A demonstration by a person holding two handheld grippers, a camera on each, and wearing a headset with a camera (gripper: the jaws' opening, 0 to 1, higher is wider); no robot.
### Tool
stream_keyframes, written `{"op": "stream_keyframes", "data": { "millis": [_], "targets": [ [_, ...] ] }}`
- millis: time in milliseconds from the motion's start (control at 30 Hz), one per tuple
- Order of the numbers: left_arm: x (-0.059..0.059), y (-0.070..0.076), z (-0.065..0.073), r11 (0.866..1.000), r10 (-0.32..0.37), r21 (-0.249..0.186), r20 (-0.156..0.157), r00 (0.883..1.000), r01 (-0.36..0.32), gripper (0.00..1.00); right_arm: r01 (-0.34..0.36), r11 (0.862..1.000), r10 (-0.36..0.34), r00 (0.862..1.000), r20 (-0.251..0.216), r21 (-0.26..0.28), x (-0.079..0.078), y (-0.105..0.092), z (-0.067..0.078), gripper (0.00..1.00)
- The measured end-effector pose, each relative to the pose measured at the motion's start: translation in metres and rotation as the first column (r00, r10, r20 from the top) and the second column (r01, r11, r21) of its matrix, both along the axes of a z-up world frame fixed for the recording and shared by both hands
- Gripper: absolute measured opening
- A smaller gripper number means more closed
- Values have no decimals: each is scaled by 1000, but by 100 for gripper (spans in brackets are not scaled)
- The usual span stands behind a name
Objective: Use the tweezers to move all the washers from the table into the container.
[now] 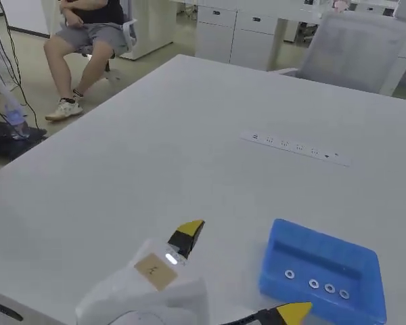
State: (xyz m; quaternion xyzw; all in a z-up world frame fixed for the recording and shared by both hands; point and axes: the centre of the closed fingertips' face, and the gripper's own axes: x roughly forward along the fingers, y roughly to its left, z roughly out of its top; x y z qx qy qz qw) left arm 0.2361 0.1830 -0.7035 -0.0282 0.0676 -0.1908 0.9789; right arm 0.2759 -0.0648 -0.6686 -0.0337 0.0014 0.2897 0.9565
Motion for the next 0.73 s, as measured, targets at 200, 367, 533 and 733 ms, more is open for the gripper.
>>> {"op": "stream_keyframes", "data": {
  "millis": [200, 367, 533, 733],
  "targets": [
    [1, 2, -2, 1000, 8, 2, -5, 1000, -8, 99, 42, 999, -42, 998, -56, 7, 8, -7, -10, 99],
    [1, 1, -4, 1000, 1, 10, -16, 1000, -1, 99, 64, 998, -63, 996, -59, 10, 10, -9, -10, 99],
    [1, -1, -7, 1000, -9, 7, -35, 999, 9, 97, 64, 998, -62, 992, -107, 7, 11, -9, -20, 99],
    [0, -2, -10, 1000, -16, 9, -48, 999, 17, 96, 61, 998, -61, 991, -118, 2, 10, -10, -24, 99]
  ]
}}
